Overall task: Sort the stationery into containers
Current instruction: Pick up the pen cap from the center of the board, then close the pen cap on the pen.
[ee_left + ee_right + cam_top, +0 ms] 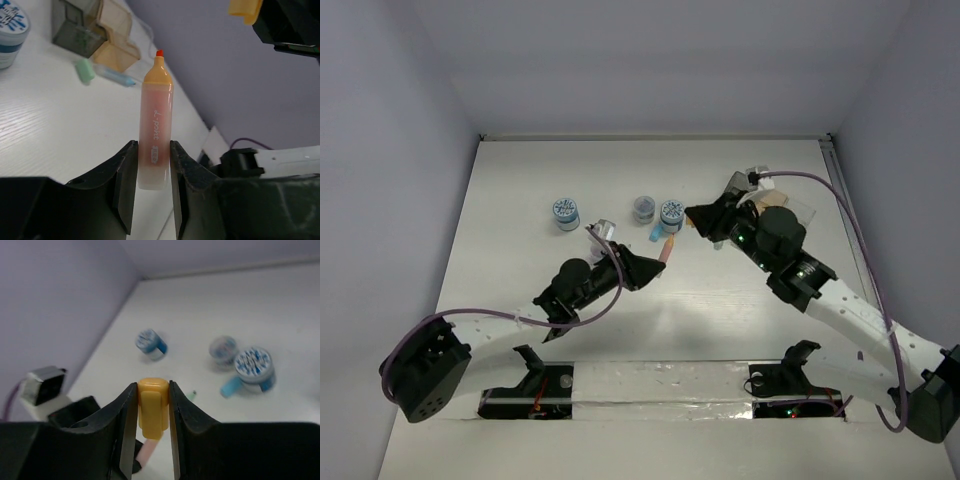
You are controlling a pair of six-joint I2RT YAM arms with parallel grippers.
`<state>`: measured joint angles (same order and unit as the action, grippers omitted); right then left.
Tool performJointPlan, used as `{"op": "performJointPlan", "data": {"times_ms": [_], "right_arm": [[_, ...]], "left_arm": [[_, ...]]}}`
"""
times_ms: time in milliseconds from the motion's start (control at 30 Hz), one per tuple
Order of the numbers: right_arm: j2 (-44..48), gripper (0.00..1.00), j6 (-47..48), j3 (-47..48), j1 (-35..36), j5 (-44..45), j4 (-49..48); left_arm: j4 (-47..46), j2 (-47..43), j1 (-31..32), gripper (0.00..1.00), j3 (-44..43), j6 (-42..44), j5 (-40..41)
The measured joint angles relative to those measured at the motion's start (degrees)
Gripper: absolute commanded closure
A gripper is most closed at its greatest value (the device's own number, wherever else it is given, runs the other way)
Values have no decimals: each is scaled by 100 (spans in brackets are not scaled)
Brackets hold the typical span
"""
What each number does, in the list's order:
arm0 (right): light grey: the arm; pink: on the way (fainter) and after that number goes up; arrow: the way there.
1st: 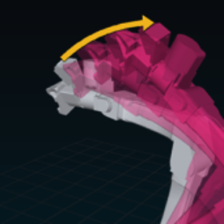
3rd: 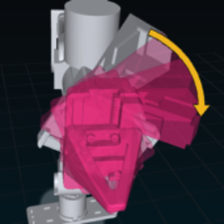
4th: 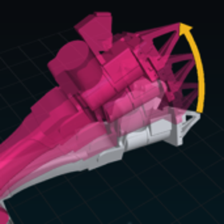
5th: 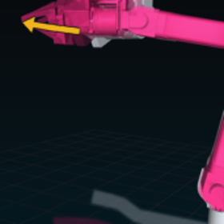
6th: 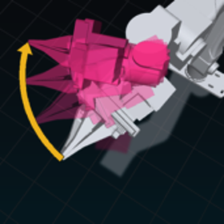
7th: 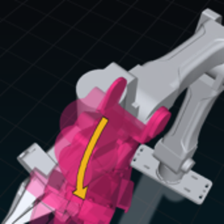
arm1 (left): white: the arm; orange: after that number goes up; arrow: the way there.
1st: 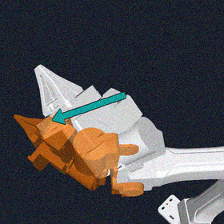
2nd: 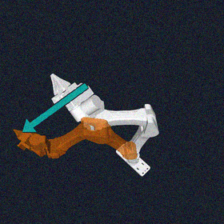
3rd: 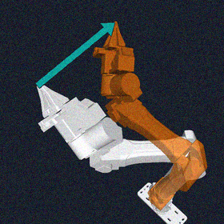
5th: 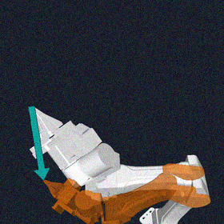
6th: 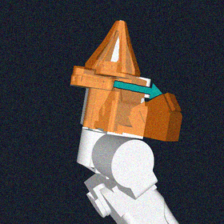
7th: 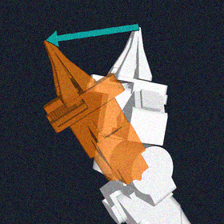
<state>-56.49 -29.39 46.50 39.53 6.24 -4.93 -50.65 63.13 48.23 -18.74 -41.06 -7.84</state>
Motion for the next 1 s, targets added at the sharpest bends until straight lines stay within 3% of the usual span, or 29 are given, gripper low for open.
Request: {"op": "performJointPlan", "data": {"times_ms": [167, 367, 1000], "right_arm": [[304, 86, -66, -52, 0, -555, -1202], [262, 87, -378, -229, 0, -1073, -2105], [144, 87, -1252, -879, 0, -1895, -3418]], "left_arm": [[-1351, 68, -337, 100, 332, -839, -894], [-2017, 153, -341, 100, 407, -1453, -1436], [-2179, 306, -411, 100, 693, -2380, -1766]]}}
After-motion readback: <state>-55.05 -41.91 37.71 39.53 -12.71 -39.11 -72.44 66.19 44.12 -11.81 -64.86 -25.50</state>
